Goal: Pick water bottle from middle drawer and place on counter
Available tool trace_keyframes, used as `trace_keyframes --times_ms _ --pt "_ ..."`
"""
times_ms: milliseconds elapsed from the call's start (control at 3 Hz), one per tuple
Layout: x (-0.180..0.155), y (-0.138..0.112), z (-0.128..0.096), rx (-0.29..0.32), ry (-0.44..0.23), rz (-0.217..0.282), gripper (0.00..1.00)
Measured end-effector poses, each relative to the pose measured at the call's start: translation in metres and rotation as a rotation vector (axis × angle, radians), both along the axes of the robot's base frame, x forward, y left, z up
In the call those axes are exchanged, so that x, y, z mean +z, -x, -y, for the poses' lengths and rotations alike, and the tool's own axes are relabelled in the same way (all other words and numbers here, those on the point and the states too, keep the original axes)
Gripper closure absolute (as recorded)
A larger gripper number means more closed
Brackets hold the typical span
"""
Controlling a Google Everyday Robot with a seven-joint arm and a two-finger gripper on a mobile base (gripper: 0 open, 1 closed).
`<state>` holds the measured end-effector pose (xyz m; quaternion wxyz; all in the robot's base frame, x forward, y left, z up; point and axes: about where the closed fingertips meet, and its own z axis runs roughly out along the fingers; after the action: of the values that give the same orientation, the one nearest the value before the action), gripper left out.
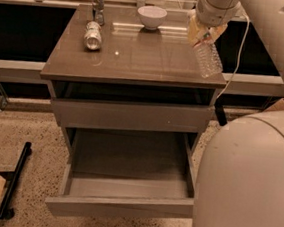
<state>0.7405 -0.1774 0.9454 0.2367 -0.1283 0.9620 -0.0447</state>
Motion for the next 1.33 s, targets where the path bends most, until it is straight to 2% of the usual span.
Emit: trace_keyframes --times_ms 333,667,1000,1333 --pt "-0.001 -0.031 -0.029 0.056 -0.054 0.064 1.00" --pt "-0.023 -0.049 -0.068 0.149 -0.076 0.035 0.82" --pt "-0.057 -0.064 -0.111 0.236 -0.103 -0.031 0.50" --pt "-0.073 -0.073 -0.139 0.286 -0.126 -0.061 0.27"
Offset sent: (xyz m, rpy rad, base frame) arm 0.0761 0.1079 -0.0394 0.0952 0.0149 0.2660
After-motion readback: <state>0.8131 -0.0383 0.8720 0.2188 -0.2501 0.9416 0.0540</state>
